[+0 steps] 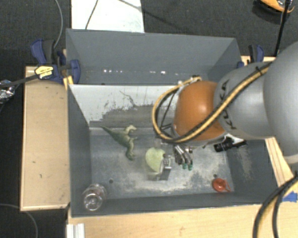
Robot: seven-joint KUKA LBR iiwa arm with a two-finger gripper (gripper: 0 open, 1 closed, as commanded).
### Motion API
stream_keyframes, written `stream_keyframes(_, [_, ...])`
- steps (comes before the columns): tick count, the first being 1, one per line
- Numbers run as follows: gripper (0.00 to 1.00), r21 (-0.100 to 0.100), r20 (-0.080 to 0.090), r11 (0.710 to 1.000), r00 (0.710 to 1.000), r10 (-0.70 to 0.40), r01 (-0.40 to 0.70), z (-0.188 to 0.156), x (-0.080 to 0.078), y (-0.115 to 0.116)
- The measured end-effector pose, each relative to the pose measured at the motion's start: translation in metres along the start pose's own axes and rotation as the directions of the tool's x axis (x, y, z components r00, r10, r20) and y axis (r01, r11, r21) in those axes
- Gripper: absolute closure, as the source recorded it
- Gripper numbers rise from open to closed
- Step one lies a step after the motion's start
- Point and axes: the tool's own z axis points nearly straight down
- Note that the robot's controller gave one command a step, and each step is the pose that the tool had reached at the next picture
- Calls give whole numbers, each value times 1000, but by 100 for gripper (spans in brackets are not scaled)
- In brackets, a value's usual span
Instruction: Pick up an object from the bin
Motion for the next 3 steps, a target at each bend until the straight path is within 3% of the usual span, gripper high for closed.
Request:
stream_keyframes(1, [100,-4,12,963,963,271,-271,6,-13,-4])
stream_keyframes(2, [100,-4,12,963,962,271,-271,6,-13,-4])
stream_keyframes(3, [100,-9,18,938,938,347,-347,-183,-11,-13])
